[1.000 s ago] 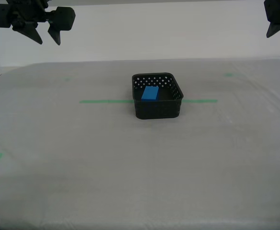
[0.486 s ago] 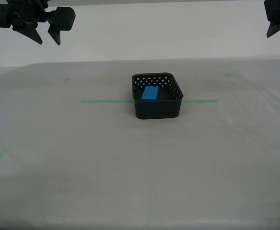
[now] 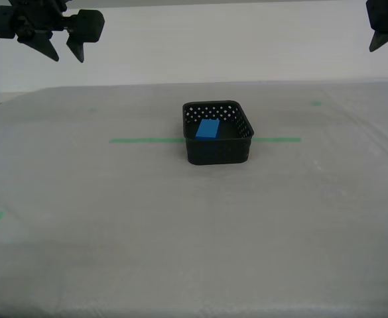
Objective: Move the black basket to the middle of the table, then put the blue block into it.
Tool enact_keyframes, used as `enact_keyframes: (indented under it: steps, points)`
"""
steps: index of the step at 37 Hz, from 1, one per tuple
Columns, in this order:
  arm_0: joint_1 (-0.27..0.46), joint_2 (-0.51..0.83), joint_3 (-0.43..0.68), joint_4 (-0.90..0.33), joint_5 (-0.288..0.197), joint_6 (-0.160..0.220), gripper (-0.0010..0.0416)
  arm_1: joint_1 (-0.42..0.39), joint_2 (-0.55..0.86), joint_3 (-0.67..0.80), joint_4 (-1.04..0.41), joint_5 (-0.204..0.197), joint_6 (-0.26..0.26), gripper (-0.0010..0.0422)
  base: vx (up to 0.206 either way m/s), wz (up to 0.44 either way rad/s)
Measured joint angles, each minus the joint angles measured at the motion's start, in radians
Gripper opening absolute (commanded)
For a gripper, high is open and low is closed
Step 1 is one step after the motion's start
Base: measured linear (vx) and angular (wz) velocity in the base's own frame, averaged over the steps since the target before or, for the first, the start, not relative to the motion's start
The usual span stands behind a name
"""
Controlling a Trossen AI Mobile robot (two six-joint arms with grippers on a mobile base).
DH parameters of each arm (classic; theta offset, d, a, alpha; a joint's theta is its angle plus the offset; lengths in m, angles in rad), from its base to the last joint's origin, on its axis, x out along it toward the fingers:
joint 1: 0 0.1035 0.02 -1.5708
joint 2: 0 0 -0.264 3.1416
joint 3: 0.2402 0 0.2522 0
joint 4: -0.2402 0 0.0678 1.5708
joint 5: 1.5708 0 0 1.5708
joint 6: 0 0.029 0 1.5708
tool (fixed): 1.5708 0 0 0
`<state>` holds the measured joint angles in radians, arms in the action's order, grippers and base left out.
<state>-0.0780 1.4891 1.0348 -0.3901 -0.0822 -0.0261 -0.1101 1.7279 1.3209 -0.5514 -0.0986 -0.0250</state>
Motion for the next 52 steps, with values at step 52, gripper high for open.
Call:
enact_keyframes:
  steps: [52]
  points:
    - [0.000,0.000,0.000,0.000,0.000,0.000,0.0394,0.000,0.000,0.000,0.000,0.000,0.000,0.0238,0.000,0.000]
